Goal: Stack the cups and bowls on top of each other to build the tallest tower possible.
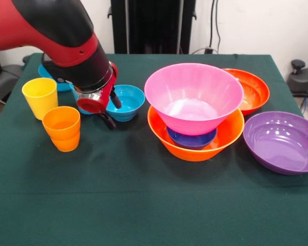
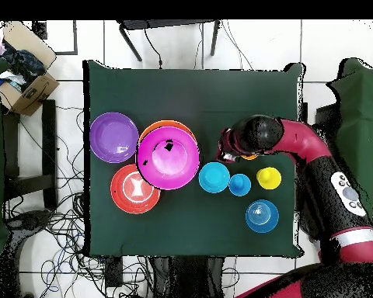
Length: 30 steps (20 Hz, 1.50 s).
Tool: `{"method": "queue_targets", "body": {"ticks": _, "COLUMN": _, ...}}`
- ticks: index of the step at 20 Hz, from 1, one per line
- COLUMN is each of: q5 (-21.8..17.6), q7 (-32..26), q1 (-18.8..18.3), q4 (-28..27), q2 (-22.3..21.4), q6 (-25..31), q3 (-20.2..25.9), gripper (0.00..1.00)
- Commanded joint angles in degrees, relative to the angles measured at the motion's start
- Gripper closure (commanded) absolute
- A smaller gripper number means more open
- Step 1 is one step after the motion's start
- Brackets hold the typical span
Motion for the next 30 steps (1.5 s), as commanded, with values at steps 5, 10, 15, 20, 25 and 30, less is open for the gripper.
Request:
{"method": "queue_targets", "body": {"ticks": 5, "q5": -1.04, "q7": 11.57, "q1": 5.06, "q4": 1.16, "q2": 1.93, "q6": -2.27, "q3": -6.68, "gripper": 0.00}}
{"method": "queue_targets", "body": {"ticks": 10, "q5": -0.98, "q7": 12.26, "q1": 6.11, "q4": 1.56, "q2": 0.76, "q6": -0.74, "q3": -8.79, "gripper": 0.00}}
{"method": "queue_targets", "body": {"ticks": 15, "q5": -0.83, "q7": 12.36, "q1": 7.03, "q4": 1.31, "q2": 0.84, "q6": -1.25, "q3": -10.50, "gripper": 0.00}}
{"method": "queue_targets", "body": {"ticks": 20, "q5": -0.83, "q7": 12.39, "q1": 7.20, "q4": 1.67, "q2": 1.07, "q6": -2.82, "q3": -11.68, "gripper": 0.00}}
{"method": "queue_targets", "body": {"ticks": 25, "q5": -0.64, "q7": 12.85, "q1": 7.88, "q4": 2.10, "q2": 1.48, "q6": -4.23, "q3": -12.64, "gripper": 0.00}}
{"method": "queue_targets", "body": {"ticks": 30, "q5": -1.02, "q7": 14.19, "q1": 9.24, "q4": 1.21, "q2": 3.67, "q6": -5.88, "q3": -13.73, "gripper": 0.00}}
